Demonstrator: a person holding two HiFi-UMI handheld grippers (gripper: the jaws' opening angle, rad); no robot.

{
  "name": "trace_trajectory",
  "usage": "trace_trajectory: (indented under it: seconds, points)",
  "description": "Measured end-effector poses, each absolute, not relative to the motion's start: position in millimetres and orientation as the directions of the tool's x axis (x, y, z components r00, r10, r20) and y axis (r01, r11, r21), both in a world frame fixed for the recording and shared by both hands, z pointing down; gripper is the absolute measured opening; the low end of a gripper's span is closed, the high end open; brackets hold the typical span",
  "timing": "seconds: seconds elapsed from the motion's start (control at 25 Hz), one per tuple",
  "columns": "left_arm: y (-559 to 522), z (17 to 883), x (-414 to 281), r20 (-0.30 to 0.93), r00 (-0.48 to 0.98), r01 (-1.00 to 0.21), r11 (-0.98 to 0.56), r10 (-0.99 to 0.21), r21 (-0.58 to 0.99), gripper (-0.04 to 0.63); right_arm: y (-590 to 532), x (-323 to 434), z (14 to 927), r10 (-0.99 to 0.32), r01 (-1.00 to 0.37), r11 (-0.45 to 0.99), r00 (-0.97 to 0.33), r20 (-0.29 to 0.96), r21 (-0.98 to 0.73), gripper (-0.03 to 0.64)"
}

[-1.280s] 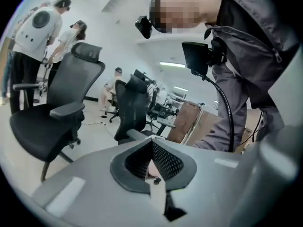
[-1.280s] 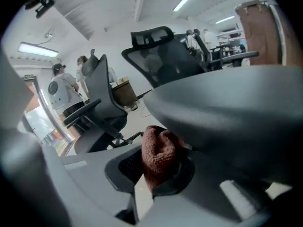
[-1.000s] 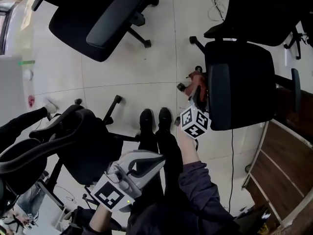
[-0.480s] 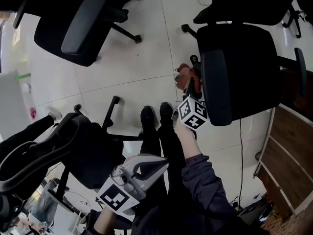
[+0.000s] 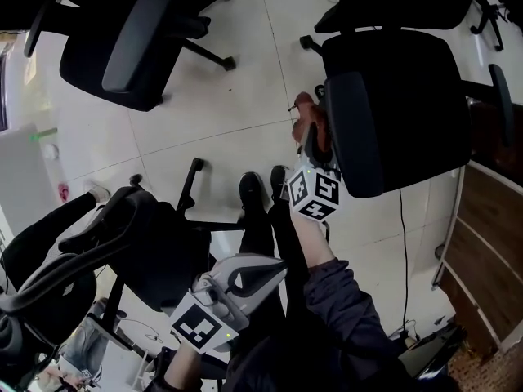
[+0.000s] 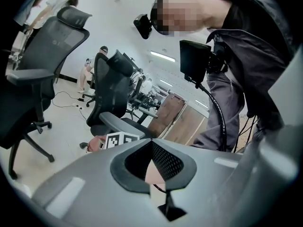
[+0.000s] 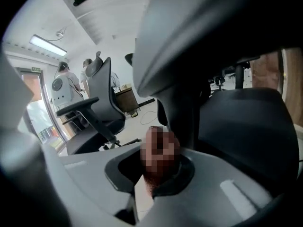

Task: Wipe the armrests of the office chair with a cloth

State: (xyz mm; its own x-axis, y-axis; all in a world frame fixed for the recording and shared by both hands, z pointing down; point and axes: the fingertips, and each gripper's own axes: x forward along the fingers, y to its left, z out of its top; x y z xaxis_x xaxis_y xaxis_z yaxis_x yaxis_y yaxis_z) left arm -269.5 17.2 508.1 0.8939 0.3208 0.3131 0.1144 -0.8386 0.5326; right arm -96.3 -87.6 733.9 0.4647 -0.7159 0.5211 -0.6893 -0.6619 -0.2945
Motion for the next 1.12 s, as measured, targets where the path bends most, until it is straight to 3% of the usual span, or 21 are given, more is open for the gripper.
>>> trace_trajectory:
  seconds: [0.24, 0.44, 0.76, 0.96, 1.12]
  points:
    - [25.9, 506.2, -270.6, 0.317, 0.894, 0.112, -0.844, 0.316, 0.524, 0.015, -83.2, -98.9, 781.8, -0.688, -0.725, -0.635, 0.372, 0.624, -0.267, 0.018]
    - [25.8, 483.8, -271.6, 0.306, 0.908, 0.115, -0.871, 0.287, 0.477, 0.015, -75.6, -158.5, 744.4, -0.759, -0.842, -0.452, 0.191, 0.623, -0.293, 0.018]
    - [47.2, 390.5, -302.0, 0.269, 0.933, 0.141, -0.93, 0.24, 0.34, 0.015, -37.4, -240.7, 537.3, -0.887, -0.953, -0.085, -0.061, 0.457, -0.292, 0.018]
    - [58.1, 309.3, -327.0, 0.119, 0.985, 0.075, -0.927, 0.126, 0.368, 0.015, -6.6, -213.0, 410.1, -0.914, -0.983, 0.003, -0.077, 0.399, -0.184, 0.018]
    - [82.6, 260.6, -358.5, 0.101, 0.993, 0.027, -0.932, 0.068, 0.36, 0.015, 33.9, -188.9, 337.0, -0.916, -0.987, -0.007, -0.058, 0.397, -0.16, 0.018]
